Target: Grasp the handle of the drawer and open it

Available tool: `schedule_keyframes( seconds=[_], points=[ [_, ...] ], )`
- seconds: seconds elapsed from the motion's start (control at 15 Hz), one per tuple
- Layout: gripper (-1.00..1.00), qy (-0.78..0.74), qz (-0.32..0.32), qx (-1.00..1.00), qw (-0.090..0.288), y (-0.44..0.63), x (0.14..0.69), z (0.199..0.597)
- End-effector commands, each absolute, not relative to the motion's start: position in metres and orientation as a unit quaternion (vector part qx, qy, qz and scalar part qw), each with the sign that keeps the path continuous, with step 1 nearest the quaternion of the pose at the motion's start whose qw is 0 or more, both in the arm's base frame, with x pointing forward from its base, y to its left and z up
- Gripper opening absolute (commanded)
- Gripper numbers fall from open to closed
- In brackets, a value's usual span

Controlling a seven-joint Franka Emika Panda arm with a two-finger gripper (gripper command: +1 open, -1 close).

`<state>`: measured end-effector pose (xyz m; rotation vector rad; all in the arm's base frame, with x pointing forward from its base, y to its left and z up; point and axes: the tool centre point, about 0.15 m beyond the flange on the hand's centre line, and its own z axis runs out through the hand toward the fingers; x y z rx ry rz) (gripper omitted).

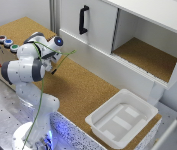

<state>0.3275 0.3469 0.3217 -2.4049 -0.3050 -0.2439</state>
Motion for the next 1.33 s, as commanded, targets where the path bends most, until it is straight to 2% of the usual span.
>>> schedule_keyframes(
  seconds=[0.0, 1.13, 1.2, 1.27],
  points=[
    [1.0, -0.135, -0.109, -0.89, 0.422, 0.373, 0.353, 0.285],
    [1.0, -0.153, -0.118, -0.887, 0.42, 0.378, 0.347, 0.301],
    [-1.0, -0.151, -0.117, -0.887, 0.421, 0.378, 0.347, 0.3],
    [-1.0, -0.151, -0.115, -0.886, 0.422, 0.379, 0.348, 0.299]
  ],
)
